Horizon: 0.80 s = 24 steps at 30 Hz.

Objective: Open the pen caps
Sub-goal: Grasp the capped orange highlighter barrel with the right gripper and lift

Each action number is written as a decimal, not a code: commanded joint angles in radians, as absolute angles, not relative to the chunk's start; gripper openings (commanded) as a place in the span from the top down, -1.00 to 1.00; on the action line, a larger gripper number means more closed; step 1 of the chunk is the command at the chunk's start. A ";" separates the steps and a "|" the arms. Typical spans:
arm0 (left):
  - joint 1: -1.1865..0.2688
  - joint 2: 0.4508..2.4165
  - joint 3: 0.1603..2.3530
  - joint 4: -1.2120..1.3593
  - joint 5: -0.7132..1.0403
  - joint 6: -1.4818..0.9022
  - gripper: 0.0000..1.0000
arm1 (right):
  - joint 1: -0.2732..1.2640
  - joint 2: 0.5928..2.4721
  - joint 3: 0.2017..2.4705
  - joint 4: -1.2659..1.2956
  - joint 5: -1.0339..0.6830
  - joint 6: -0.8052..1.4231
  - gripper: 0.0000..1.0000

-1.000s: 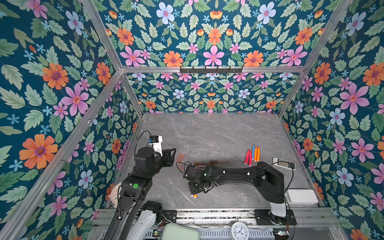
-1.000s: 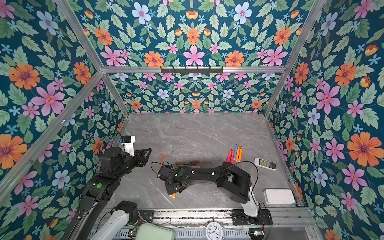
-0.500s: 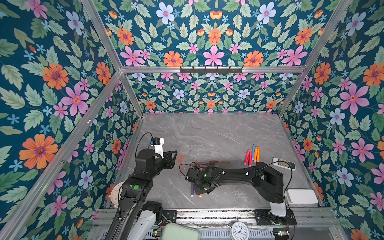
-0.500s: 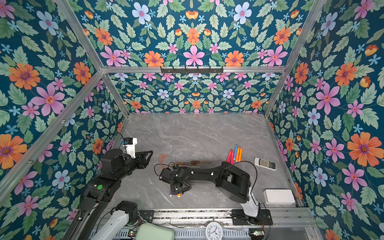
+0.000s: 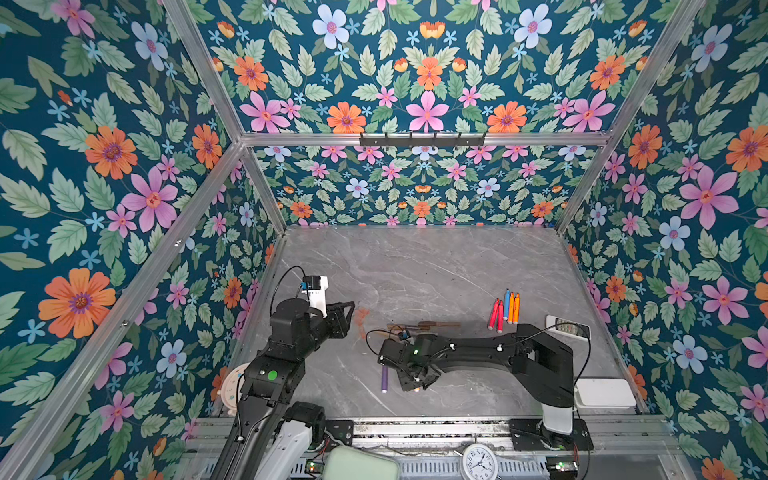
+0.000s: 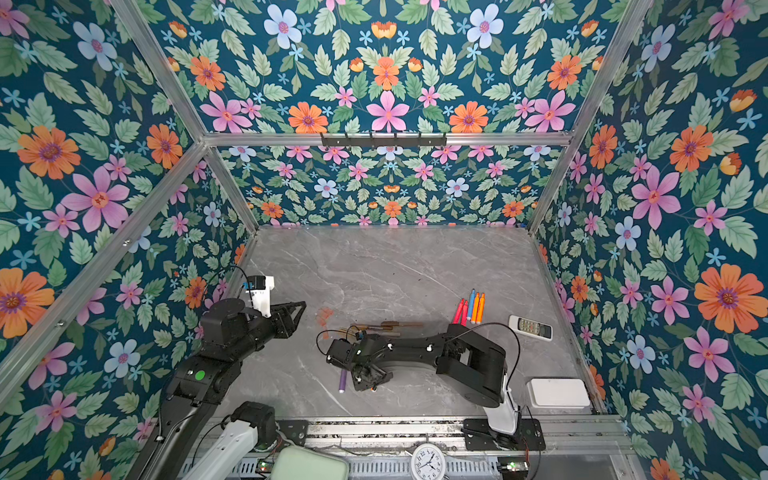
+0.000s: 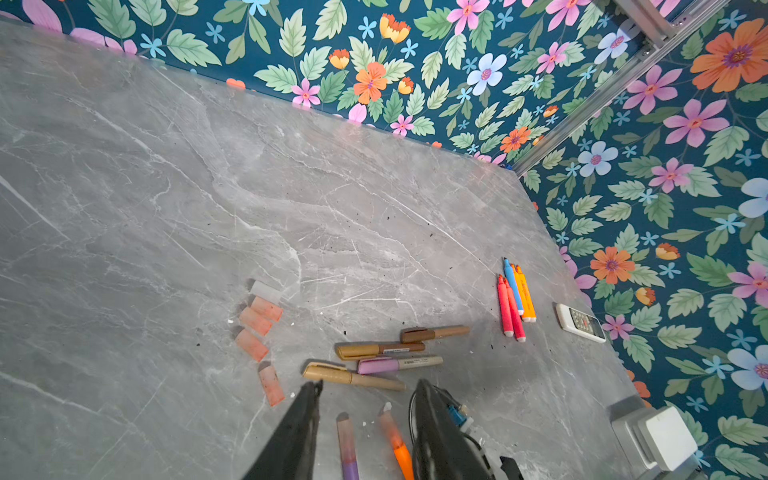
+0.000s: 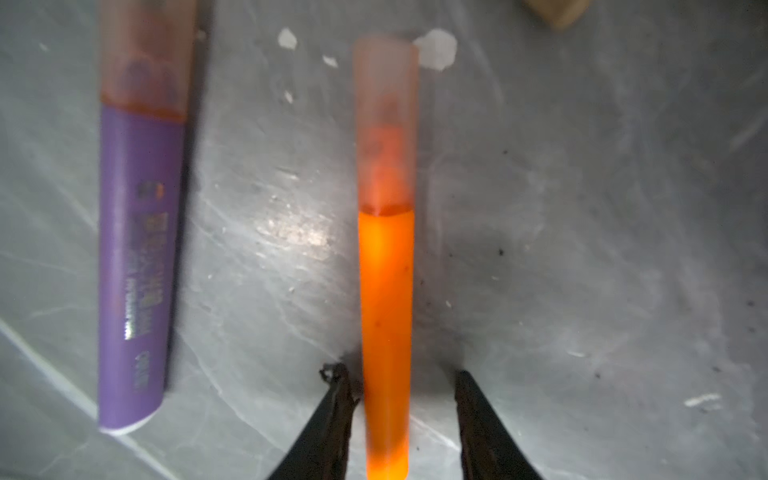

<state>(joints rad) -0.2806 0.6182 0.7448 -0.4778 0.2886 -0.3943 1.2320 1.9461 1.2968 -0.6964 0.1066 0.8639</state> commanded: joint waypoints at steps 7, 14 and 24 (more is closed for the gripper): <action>-0.279 0.623 0.743 -0.449 0.296 -0.391 0.19 | 1.238 1.959 1.258 -0.638 0.064 0.905 0.41; -0.278 0.638 0.744 -0.450 0.293 -0.394 0.19 | 1.249 1.953 1.229 -0.611 0.046 0.916 0.89; -0.281 0.726 0.575 -0.164 0.481 -0.619 0.13 | 1.236 1.733 1.165 -0.637 0.163 0.727 1.00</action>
